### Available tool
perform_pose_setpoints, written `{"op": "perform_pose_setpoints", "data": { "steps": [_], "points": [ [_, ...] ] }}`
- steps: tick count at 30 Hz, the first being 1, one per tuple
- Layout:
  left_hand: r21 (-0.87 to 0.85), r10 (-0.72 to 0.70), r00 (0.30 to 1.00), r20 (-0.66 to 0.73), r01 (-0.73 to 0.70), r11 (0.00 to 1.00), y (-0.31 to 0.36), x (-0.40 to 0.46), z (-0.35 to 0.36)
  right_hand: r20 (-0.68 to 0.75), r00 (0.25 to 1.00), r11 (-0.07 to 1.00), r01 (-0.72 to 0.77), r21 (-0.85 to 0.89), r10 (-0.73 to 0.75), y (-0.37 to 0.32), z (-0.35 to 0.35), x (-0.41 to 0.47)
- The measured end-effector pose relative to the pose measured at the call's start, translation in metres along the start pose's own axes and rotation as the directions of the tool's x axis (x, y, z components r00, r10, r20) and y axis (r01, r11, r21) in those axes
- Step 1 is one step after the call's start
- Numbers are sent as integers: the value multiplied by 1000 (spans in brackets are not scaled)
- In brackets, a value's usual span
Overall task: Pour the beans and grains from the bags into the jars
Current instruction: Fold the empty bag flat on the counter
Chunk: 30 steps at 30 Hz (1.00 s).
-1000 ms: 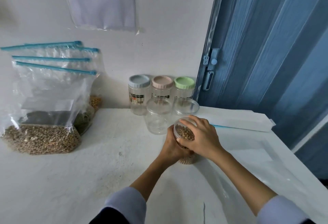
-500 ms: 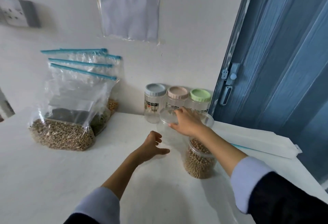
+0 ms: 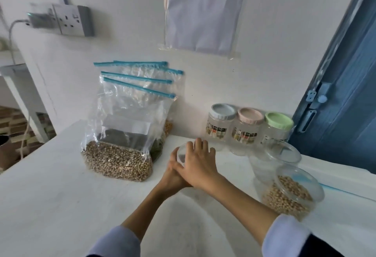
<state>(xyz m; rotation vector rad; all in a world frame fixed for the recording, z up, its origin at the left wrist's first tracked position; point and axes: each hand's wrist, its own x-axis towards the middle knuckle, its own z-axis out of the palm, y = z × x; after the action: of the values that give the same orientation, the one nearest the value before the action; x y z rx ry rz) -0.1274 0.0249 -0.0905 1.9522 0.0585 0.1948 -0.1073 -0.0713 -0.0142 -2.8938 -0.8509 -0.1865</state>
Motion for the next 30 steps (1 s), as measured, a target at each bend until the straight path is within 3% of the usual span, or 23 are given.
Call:
{"op": "perform_pose_setpoints", "data": {
  "steps": [2, 5, 7, 10, 12, 13, 16, 18, 19, 20, 22, 24, 25, 27, 28, 30],
  "points": [
    [-21, 114, 993, -7, -114, 993, -2, -4, -7, 28, 991, 990, -135, 34, 134, -17, 5, 10],
    [-17, 117, 993, -18, -117, 993, -9, -8, -16, 44, 970, 971, -239, 4, 238, -33, 16, 20],
    [-18, 174, 985, -1, -174, 985, -26, -8, -19, 17, 985, 985, -171, 4, 171, -33, 19, 22],
    [62, 275, 947, 165, -288, 956, -29, -10, -25, 21, 997, 995, -80, 58, 79, -29, 14, 23],
    [21, 259, 961, 102, -262, 965, -29, -4, -38, 25, 999, 995, 20, 100, -23, -23, 12, 21],
    [121, 275, 953, 128, -290, 949, -32, -2, -39, 42, 995, 986, 86, 140, -93, -20, 11, 19],
    [139, 84, 990, 117, -100, 985, -35, 3, -47, 54, 961, 933, 249, 261, -272, -11, 7, 15],
    [103, 54, 979, 195, -76, 992, -26, 2, -47, -7, 928, 877, 354, 325, -372, -16, 6, 12],
    [-6, 90, 973, 212, -91, 996, -31, 5, -44, -28, 908, 831, 395, 392, -419, -23, 6, 8],
    [-46, 151, 966, 212, -144, 988, -29, 10, -40, -44, 898, 786, 407, 466, -438, -32, 6, 3],
    [-21, 85, 978, 192, -82, 996, -18, 6, -43, -184, 906, 722, 416, 552, -381, -43, 0, -1],
    [-72, 156, 961, 228, -143, 987, -29, 7, -38, -322, 918, 777, 374, 506, -232, -40, -8, 10],
    [-63, 150, 965, 214, -140, 988, -34, 6, -39, -287, 940, 862, 296, 410, -186, -35, -12, 17],
    [-89, 104, 971, 217, -86, 992, -38, 6, -43, -30, 995, 988, 95, 122, -92, -28, -15, 23],
    [-111, 118, 967, 224, -95, 989, -38, 7, -42, 66, 994, 994, 76, 73, -81, -26, -11, 23],
    [-103, 148, 959, 241, -127, 987, -37, 5, -43, 63, 978, 965, 186, 188, -201, -30, 0, 14]
  ]
}}
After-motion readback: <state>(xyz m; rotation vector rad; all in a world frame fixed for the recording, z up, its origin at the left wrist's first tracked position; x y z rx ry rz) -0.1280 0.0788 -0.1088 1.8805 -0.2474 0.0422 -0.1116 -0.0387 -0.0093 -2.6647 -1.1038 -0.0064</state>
